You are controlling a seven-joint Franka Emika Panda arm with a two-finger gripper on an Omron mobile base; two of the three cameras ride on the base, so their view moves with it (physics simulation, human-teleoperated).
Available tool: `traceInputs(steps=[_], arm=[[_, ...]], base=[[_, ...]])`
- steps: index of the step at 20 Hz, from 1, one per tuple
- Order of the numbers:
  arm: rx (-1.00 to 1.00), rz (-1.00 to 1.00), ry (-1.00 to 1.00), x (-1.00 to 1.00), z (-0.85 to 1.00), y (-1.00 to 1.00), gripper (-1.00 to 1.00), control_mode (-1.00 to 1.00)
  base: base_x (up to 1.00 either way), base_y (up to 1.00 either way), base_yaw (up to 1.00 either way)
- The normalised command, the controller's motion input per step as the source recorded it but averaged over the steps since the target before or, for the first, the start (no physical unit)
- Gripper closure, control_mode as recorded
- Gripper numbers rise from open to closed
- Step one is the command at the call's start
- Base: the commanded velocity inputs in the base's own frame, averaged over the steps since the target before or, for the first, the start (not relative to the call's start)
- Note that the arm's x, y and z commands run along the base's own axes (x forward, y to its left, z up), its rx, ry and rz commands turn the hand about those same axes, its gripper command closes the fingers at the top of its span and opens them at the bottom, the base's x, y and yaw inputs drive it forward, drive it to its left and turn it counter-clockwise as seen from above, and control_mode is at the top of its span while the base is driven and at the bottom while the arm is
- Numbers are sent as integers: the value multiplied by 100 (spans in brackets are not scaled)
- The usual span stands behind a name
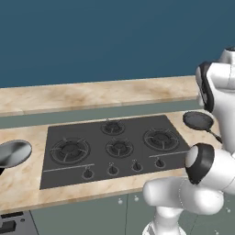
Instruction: Place both pans onto different burners. Then place the broccoli and the fish on different pans.
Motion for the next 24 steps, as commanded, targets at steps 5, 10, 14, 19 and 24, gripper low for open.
traceInputs(steps=[5,10,14,19,24], arm=[[0,-6,6,0,-46,-78,-100,-100],[3,-2,0,2,-55,-59,-100,-100],[3,-2,0,1,-53,-48,-100,-100],[0,0,0,15,-35,-19,-100,-100],[0,0,0,33,-23,-13,-100,-100]], base=[[0,0,0],[0,0,0],[0,0,0],[0,0,0],[0,0,0]])
